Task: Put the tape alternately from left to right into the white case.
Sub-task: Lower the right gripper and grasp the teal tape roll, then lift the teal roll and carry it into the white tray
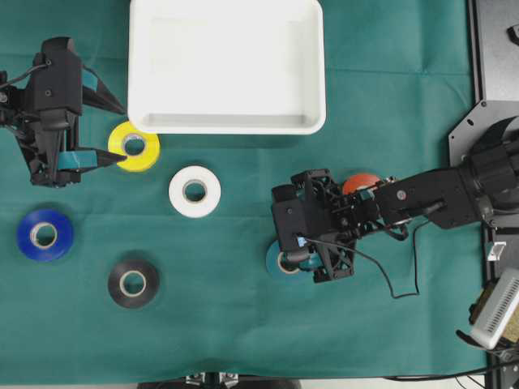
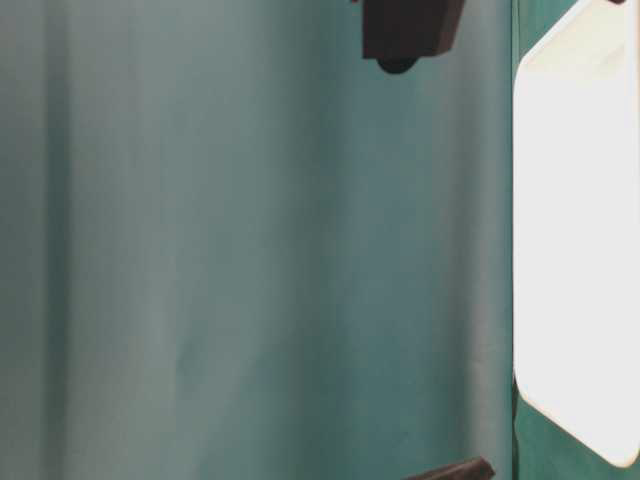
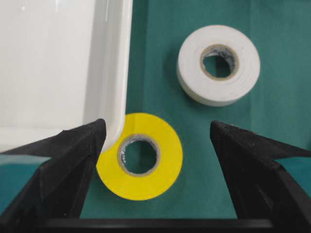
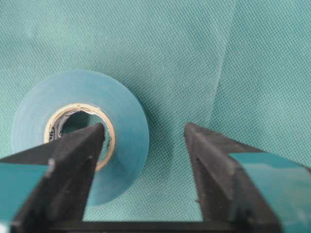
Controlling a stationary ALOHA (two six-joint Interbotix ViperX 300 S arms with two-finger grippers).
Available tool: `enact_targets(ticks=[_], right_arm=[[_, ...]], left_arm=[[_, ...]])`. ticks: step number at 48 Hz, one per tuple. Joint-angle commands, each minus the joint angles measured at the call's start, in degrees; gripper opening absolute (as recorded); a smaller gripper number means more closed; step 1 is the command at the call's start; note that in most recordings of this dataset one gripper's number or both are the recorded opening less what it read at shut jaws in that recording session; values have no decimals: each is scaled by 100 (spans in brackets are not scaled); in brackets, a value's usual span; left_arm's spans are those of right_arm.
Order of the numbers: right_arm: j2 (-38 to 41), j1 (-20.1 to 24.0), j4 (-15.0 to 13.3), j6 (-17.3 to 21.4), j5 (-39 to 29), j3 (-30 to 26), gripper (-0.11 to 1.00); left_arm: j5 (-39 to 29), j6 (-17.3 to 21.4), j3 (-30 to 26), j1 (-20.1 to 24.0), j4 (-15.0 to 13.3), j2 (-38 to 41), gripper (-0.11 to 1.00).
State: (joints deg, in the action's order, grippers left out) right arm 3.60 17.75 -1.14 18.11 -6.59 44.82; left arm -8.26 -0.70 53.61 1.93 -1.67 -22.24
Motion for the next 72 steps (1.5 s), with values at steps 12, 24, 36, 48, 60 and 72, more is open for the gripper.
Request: enact_targets(ticks=[12,24,36,48,60,72], right_arm=[[-62,26,-26,9,35,-158,22],[-70,26,-26,9,26,-167,22],[-343,26,-26,9,-88,-202,22],[-1063,18,-26,18,-457,-255,22],[-1485,-79,-26,18,-633,-264,22],[-1485,-334,-26,18,-633,-264,22]], left_arm=[[53,0,-26,18,0,-88,75],[53,0,-26,18,0,-97,75],[53,-9,-35,9,0,-88,75],[53,-9,-26,18,0,-97,75],[53,-18,-35,18,0,-88,75],[53,-18,-35,9,0,-97,75]])
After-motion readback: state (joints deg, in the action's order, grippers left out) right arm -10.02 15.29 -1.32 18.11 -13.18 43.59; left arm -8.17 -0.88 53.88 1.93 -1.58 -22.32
